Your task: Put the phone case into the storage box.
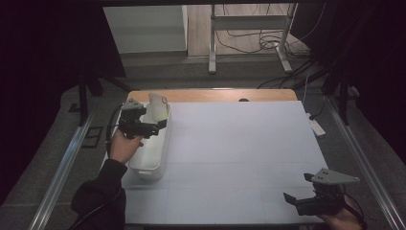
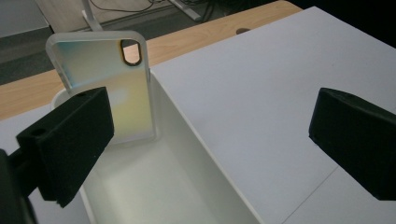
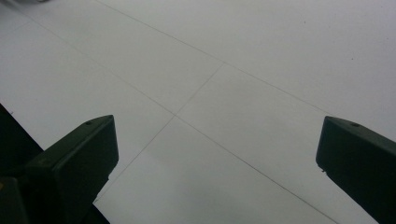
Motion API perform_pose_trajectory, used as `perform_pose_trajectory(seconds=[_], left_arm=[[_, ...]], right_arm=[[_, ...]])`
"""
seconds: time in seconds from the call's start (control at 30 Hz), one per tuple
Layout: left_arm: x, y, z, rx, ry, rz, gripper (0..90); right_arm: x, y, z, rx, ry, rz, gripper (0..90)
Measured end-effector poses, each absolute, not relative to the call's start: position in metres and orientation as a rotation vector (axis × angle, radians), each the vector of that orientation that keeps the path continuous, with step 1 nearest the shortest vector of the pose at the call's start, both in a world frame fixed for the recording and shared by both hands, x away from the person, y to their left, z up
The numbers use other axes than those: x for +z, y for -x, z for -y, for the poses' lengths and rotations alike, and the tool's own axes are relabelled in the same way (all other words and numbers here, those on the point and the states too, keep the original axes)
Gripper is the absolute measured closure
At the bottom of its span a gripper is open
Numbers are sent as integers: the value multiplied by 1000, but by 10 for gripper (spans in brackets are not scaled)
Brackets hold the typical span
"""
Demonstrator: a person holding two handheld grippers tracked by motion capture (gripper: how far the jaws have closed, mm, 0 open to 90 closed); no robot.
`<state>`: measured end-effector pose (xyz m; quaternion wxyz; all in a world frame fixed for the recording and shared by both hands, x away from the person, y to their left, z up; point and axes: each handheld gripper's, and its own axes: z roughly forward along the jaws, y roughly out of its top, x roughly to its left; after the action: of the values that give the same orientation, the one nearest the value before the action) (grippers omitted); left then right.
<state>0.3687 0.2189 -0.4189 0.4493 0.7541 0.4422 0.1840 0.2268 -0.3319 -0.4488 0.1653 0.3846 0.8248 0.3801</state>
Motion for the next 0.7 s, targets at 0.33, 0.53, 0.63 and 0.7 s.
perform_pose_trajectory(seconds=[0.33,0.53,0.63,0.7], left_arm=[[-421,-360,-217,452,-1870,-1063,0],[-421,-353,-216,453,-1856,-1046,0],[-421,-348,-216,450,-1847,-1037,0],[-421,-346,-216,450,-1846,-1032,0]], right_arm=[[-449,-227,332,1079,-1098,-2348,0],[-449,-227,332,1078,-1103,-2344,0],[-449,-227,332,1077,-1104,-2344,0],[-449,-228,332,1078,-1104,-2345,0]])
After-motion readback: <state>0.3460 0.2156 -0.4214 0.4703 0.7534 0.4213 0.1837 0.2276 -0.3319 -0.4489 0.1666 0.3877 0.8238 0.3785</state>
